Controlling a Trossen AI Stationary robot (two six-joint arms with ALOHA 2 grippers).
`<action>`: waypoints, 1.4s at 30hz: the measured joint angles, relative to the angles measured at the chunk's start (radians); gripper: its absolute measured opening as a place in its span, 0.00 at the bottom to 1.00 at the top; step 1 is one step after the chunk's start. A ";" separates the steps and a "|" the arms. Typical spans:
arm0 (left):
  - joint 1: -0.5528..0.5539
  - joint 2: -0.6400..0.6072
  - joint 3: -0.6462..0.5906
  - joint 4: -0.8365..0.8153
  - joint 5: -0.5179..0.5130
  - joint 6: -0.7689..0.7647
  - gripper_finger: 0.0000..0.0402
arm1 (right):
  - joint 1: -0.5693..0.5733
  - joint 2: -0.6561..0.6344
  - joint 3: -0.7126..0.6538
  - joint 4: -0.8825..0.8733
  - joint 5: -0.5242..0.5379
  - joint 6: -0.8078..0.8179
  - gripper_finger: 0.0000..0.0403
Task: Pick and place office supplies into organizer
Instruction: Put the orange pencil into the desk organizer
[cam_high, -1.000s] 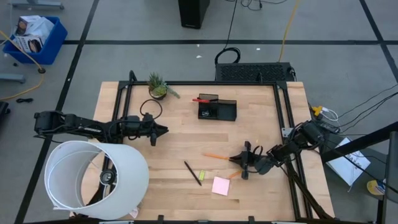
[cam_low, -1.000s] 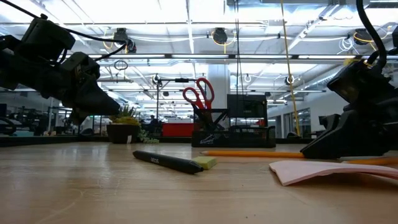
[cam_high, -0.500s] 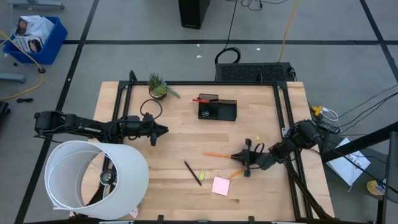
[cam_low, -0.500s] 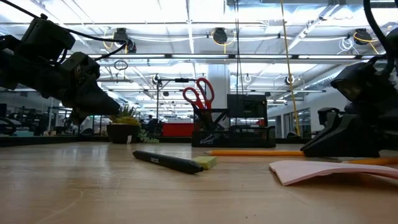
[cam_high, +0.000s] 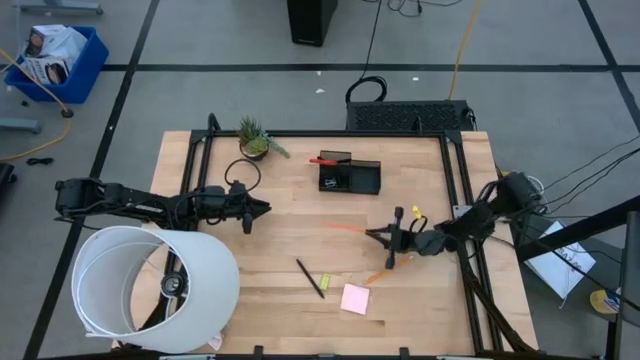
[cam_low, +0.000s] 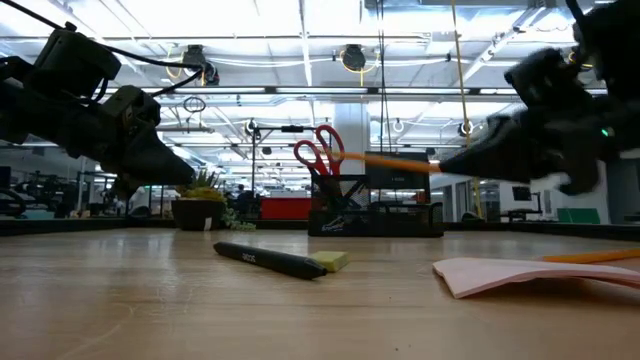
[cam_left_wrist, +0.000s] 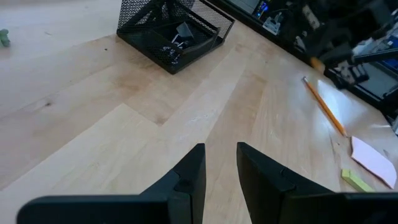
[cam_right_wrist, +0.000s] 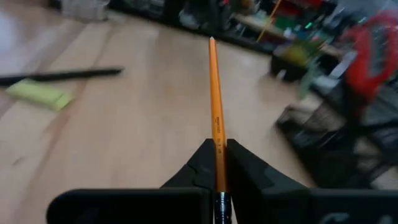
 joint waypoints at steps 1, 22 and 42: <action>0.000 0.000 0.000 0.000 0.000 0.000 0.23 | -0.014 -0.032 0.004 -0.021 0.000 -0.026 0.05; 0.000 0.000 0.000 -0.004 0.001 0.001 0.23 | -0.272 -0.526 0.304 -0.727 0.054 -0.317 0.05; 0.000 0.000 0.000 -0.003 0.000 0.008 0.23 | -0.538 -0.530 0.602 -1.352 -0.129 -0.151 0.05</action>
